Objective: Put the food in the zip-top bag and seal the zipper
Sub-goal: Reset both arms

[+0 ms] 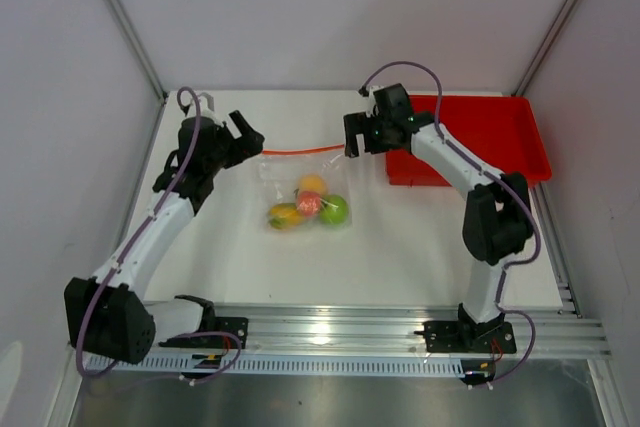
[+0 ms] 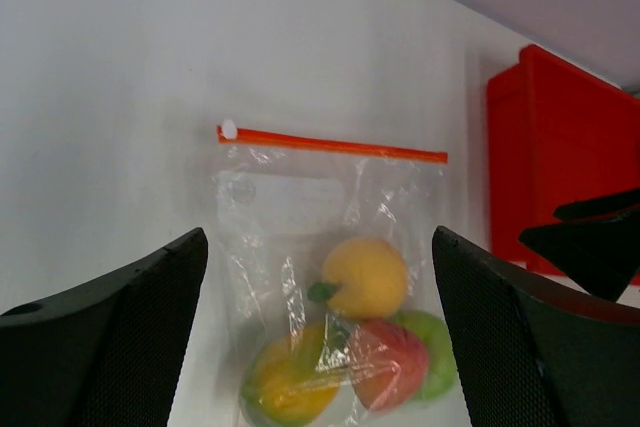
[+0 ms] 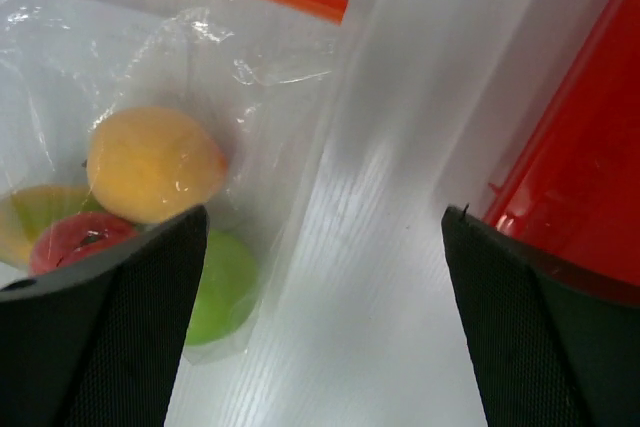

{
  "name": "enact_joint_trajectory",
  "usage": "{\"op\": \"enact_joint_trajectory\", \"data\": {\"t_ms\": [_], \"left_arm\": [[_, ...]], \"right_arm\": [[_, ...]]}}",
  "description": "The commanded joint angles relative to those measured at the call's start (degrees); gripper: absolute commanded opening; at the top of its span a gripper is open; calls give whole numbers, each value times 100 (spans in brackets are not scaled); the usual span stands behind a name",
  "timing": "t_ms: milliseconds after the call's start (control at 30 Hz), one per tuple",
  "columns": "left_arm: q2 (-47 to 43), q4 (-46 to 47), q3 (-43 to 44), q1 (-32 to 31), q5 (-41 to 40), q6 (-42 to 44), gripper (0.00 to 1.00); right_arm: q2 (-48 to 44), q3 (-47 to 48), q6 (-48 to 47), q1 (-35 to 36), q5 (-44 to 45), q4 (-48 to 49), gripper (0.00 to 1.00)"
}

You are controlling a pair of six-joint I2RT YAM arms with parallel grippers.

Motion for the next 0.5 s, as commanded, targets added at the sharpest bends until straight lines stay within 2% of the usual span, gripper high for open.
{"op": "enact_joint_trajectory", "data": {"t_ms": [0,33,133,167,200,333,367,467], "left_arm": [[-646,242,-457,-405,411,-176,94],[-952,260,-519,-494,428,-167,94],[-1672,471,-1054,-811,630,-193,95],[-1867,593,-1195,-872,857,-272,95],[-2078,716,-1658,-934,981,-334,95],[-3229,1383,-2619,-1075,1474,-624,99],[-3736,1446,-2925,-1092,1535,-764,99],[-4694,1579,-3630,-1110,1650,-1123,99]], "right_arm": [[-1093,-1192,206,398,914,350,100],[-1644,-1494,355,443,1176,447,99],[-2534,-2715,645,618,1266,843,100],[-3155,-3032,716,662,1266,939,99],[-3474,-3357,786,758,1284,1158,99],[-5135,-5314,1164,961,1546,1634,99],[-5765,-5598,1383,970,1608,1687,99],[-6656,-6415,1822,1084,1643,1662,99]]}}
